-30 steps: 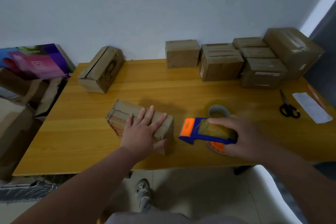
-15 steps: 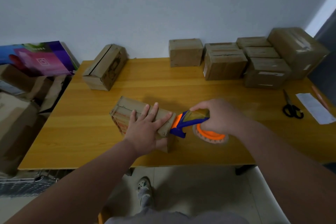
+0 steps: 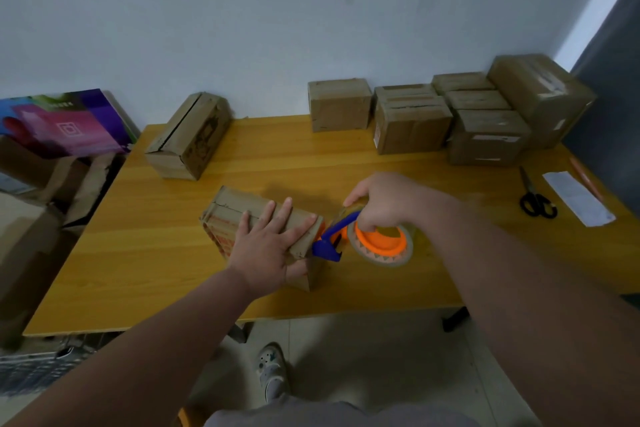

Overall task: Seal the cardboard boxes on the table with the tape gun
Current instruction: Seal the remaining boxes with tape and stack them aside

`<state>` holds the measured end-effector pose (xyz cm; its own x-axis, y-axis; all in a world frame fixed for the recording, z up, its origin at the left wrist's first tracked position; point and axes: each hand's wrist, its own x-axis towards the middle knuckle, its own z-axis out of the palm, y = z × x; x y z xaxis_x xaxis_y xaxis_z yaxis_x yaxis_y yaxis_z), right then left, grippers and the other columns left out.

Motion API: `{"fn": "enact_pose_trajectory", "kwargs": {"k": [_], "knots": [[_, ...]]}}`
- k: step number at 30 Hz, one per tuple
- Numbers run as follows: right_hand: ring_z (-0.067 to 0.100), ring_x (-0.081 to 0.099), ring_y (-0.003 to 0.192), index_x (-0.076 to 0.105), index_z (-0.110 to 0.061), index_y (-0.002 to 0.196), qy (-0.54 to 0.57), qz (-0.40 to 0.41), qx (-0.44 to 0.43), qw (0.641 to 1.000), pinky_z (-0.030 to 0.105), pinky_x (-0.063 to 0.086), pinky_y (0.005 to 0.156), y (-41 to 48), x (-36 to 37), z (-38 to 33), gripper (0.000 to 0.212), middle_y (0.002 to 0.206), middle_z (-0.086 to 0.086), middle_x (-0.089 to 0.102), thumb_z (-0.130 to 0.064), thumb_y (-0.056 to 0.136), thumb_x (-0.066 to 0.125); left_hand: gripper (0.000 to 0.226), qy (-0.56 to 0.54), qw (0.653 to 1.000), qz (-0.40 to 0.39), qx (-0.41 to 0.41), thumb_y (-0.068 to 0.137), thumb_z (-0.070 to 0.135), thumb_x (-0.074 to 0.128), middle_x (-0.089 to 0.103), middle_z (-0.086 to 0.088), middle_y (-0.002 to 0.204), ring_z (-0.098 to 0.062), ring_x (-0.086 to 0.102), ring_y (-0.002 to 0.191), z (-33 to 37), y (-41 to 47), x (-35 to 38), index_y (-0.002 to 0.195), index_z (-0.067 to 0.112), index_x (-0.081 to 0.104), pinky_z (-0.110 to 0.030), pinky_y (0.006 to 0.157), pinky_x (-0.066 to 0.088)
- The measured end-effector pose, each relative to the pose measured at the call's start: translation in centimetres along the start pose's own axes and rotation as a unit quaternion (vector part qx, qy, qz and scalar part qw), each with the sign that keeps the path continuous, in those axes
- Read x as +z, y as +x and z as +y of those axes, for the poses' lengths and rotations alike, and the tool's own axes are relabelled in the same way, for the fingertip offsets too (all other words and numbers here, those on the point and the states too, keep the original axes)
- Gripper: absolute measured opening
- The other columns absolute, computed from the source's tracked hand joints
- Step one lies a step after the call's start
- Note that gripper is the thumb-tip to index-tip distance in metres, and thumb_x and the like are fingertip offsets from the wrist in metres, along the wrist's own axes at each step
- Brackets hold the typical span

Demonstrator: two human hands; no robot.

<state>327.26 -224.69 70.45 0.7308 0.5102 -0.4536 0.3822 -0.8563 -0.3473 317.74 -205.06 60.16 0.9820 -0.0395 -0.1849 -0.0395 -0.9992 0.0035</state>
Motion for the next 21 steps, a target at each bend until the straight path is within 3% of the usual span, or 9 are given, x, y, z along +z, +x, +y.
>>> {"fn": "enact_pose_trajectory", "kwargs": {"k": [4, 8, 11, 15, 18, 21], "knots": [[0.016, 0.063, 0.085, 0.069, -0.025, 0.114, -0.01, -0.066, 0.014, 0.998, 0.034, 0.059, 0.076, 1.0, 4.2, -0.8, 0.052, 0.11, 0.0, 0.066, -0.015, 0.063, 0.071, 0.081, -0.002, 1.0, 0.002, 0.001, 0.067, 0.076, 0.008, -0.013, -0.001, 0.16, -0.028, -0.01, 0.147, 0.1, -0.3, 0.0, 0.143, 0.053, -0.011, -0.057, 0.113, -0.003], [0.012, 0.057, 0.085, 0.061, -0.027, 0.128, 0.028, -0.083, 0.024, 0.996, 0.023, 0.049, 0.061, 0.8, 5.3, 0.1, 0.059, 0.107, -0.006, 0.058, -0.017, 0.071, 0.068, 0.082, -0.02, 1.0, -0.006, 0.0, 0.072, 0.072, 0.017, -0.013, 0.004, 0.16, -0.027, -0.012, 0.147, 0.2, -0.2, -0.4, 0.147, 0.05, -0.006, -0.056, 0.114, -0.006], [0.013, 0.054, 0.091, 0.057, -0.028, 0.131, 0.055, -0.045, 0.05, 0.996, 0.023, 0.05, 0.066, 0.3, 4.2, 2.1, 0.062, 0.118, -0.005, 0.054, -0.021, 0.071, 0.07, 0.09, -0.041, 0.999, -0.004, 0.006, 0.066, 0.069, 0.014, -0.01, 0.009, 0.16, -0.026, -0.013, 0.147, 0.5, -0.3, -0.5, 0.15, 0.041, -0.006, -0.053, 0.116, -0.007], [0.017, 0.052, 0.098, 0.055, -0.03, 0.13, 0.103, 0.035, 0.081, 0.991, 0.025, 0.046, 0.068, -0.6, 3.3, 4.5, 0.065, 0.121, -0.003, 0.051, -0.031, 0.069, 0.077, 0.087, -0.074, 0.997, -0.009, 0.016, 0.078, 0.054, 0.033, 0.001, 0.007, 0.16, -0.021, -0.01, 0.147, 1.3, -0.1, -1.3, 0.153, 0.026, 0.001, -0.05, 0.116, -0.011], [0.019, 0.052, 0.108, 0.051, -0.024, 0.137, 0.202, 0.091, 0.088, 0.971, 0.028, 0.046, 0.078, -1.2, 3.7, 5.4, 0.071, 0.128, 0.001, 0.051, -0.037, 0.072, 0.079, 0.072, -0.111, 0.994, 0.006, 0.0, 0.089, 0.047, 0.046, 0.015, 0.003, 0.154, -0.02, -0.002, 0.147, 2.2, 0.6, -1.7, 0.15, 0.022, 0.017, -0.054, 0.116, -0.007], [0.018, 0.051, 0.109, 0.044, -0.021, 0.142, 0.278, 0.13, 0.107, 0.946, 0.032, 0.048, 0.085, -1.6, 4.5, 5.4, 0.079, 0.133, 0.002, 0.049, -0.037, 0.073, 0.079, 0.05, -0.12, 0.99, 0.051, -0.055, 0.096, 0.052, 0.038, 0.023, -0.002, 0.15, -0.023, 0.004, 0.147, 3.5, 1.5, -1.5, 0.137, 0.026, 0.035, -0.057, 0.115, -0.001]]}}
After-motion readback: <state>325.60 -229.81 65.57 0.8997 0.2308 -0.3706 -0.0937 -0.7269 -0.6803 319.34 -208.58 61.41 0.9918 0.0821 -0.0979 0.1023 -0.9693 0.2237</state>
